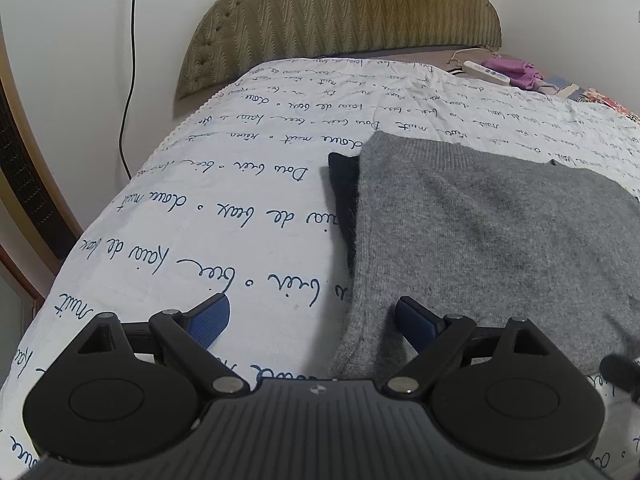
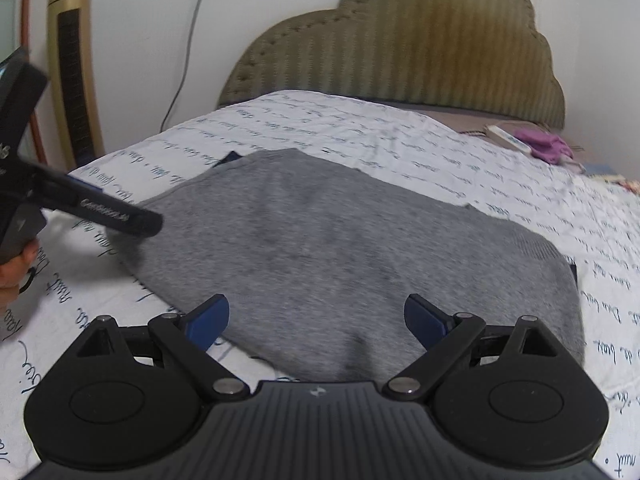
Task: Fold small clothes
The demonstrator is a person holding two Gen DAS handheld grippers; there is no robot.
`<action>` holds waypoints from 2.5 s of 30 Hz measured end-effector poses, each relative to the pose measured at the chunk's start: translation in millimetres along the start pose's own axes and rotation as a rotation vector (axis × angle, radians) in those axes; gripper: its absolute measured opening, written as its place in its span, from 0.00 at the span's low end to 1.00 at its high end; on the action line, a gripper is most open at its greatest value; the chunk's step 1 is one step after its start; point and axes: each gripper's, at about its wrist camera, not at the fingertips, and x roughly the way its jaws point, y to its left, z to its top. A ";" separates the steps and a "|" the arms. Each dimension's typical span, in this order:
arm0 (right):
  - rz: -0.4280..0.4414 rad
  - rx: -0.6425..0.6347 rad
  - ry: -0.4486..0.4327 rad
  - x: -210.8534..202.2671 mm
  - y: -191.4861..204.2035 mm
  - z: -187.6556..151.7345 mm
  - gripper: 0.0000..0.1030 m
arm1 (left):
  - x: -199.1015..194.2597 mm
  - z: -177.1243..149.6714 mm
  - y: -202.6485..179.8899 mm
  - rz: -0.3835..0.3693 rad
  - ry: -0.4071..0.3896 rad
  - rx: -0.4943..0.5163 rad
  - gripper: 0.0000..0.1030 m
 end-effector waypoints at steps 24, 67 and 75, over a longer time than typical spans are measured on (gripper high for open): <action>-0.020 -0.204 -0.007 10.8 64.6 -19.9 0.93 | 28.5 26.4 18.7 -0.007 0.018 -0.089 0.98; -0.228 0.451 -0.065 -43.2 -156.3 -56.5 0.70 | -5.8 -16.4 10.4 -0.293 -0.010 0.000 0.05; -0.153 0.574 0.023 -28.6 -192.9 -86.1 0.07 | -11.4 -18.9 18.7 -0.314 -0.010 -0.049 0.03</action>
